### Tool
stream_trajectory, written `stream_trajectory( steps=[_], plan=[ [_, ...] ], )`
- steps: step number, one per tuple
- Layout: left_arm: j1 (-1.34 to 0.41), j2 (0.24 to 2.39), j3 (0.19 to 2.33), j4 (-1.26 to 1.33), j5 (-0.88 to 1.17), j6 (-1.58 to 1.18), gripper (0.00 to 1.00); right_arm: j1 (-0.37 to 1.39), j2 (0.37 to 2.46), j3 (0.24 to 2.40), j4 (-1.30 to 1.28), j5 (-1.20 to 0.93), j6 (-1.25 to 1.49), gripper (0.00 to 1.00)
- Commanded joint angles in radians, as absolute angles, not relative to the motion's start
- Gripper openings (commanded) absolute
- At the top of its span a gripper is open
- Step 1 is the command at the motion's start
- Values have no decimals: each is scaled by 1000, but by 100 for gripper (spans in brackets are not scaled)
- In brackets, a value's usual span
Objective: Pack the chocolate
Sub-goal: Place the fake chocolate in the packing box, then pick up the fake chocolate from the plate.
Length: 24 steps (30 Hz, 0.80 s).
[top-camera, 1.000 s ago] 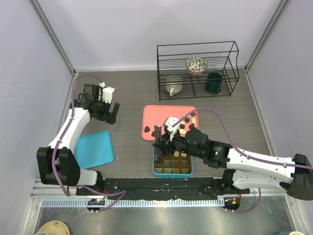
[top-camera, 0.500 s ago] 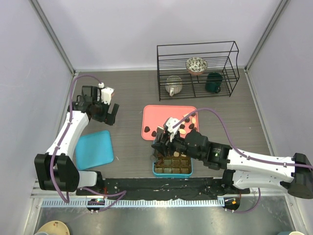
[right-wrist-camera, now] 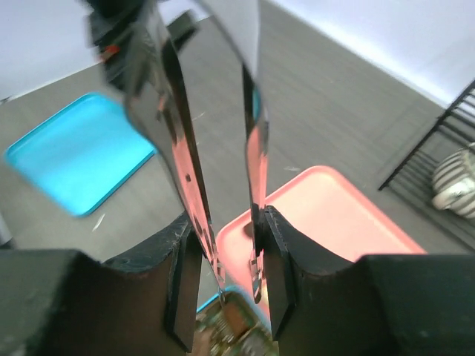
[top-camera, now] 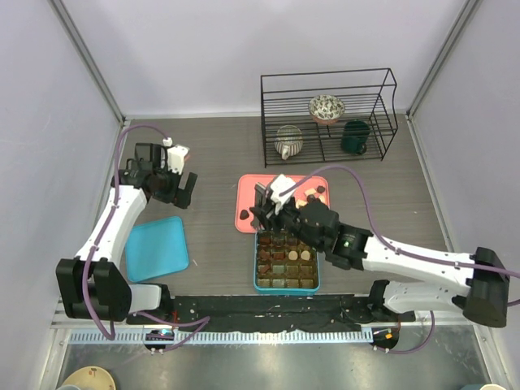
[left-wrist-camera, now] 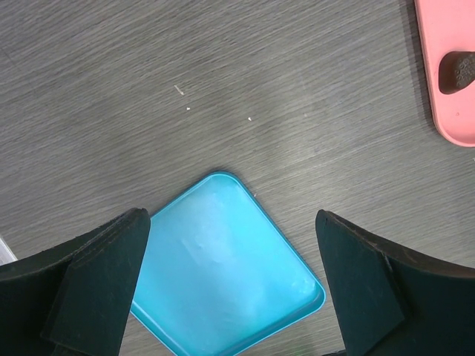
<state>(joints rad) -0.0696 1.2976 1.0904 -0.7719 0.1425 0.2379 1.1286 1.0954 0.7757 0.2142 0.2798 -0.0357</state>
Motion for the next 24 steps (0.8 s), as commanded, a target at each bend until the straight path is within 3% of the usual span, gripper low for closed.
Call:
stream_trajectory(
  steps=[1,5,12,24],
  plan=[
    [-66,1249,1101,-770,146,225,100,993,1205,844,450,181,-54,40],
    [-67,1244,1112,-781,137,229,100,861,1347,888,551,78,-28,40],
    [-67,1223,1117,-793,126,235,100,790,1543,966,679,-75,40,40],
    [-67,1218,1106,-799,117,245,100,788,1588,925,701,-129,75,48]
  ],
)
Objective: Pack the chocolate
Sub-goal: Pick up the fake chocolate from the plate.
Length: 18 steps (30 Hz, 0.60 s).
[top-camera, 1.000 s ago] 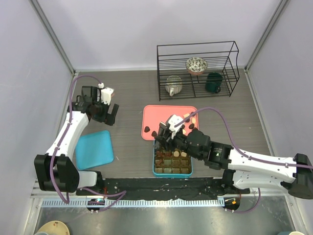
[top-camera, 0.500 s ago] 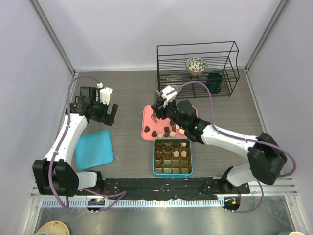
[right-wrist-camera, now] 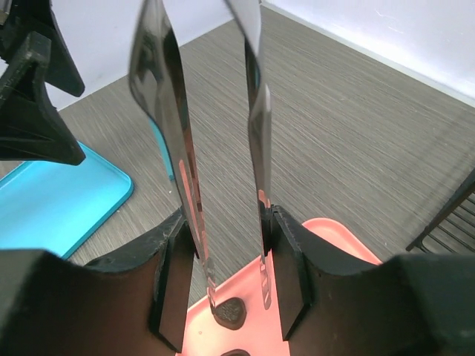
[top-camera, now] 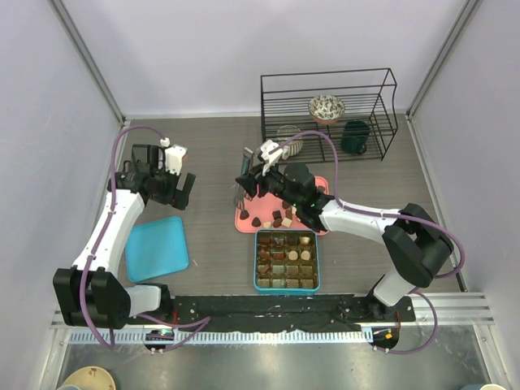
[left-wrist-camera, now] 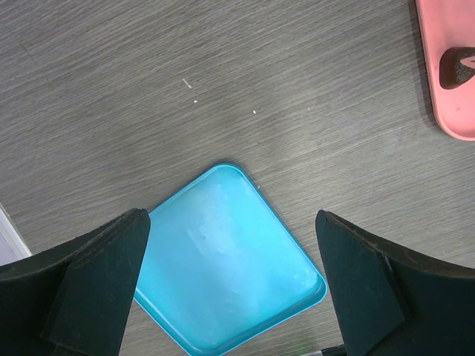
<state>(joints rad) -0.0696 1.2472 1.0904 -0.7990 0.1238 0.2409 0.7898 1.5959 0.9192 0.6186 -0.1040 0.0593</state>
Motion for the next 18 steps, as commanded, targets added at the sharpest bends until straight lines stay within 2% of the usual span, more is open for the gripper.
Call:
stream_trajectory(
  steps=[1,18],
  plan=[
    [-67,1215,1108,-799,121,245,100,790,1589,920,701,-130,74,48],
    [-67,1195,1108,-815,112,255,100,787,1654,882,721,-109,54,48]
  ],
)
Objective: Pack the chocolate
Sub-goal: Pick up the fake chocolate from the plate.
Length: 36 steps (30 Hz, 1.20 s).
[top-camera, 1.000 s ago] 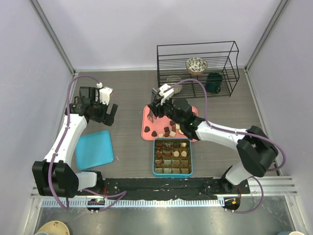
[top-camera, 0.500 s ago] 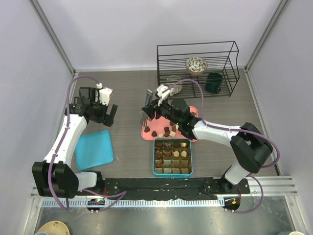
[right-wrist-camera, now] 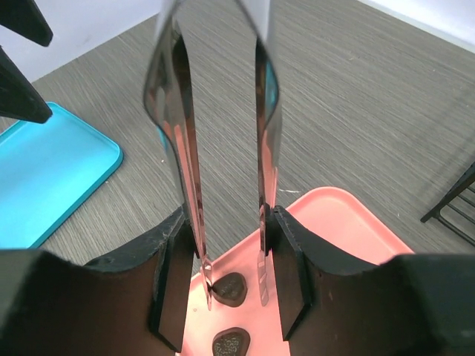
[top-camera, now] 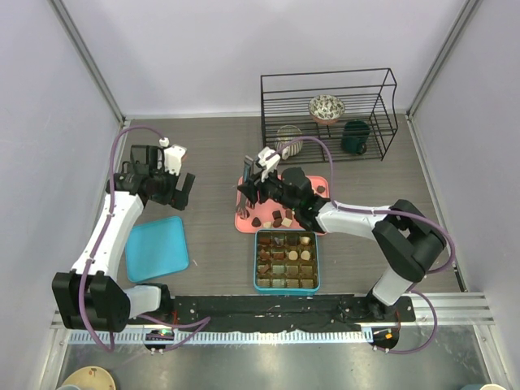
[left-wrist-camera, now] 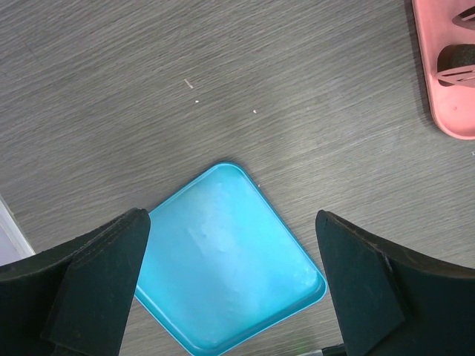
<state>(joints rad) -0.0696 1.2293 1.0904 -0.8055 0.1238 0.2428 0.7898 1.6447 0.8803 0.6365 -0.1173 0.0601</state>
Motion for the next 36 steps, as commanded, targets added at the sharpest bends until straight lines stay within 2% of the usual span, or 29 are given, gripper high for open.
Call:
stream_trajectory(
  steps=[1,9,16,20,29,36],
  plan=[
    [-67,1190,1108,-816,110,258,100,790,1657,884,722,-110,57,48],
    [-67,1187,1112,-822,103,265,100,788,1666,868,721,-120,67,44],
    [-67,1183,1114,-827,109,265,100,787,1611,890,644,-84,28,32],
    [-67,1175,1108,-830,112,267,100,790,1546,919,588,-64,-20,29],
    [-66,1166,1111,-831,114,276,100,836,1248,901,361,-55,-64,26],
    [-67,1166,1108,-827,117,282,100,1001,993,760,147,64,-51,26]
  ],
)
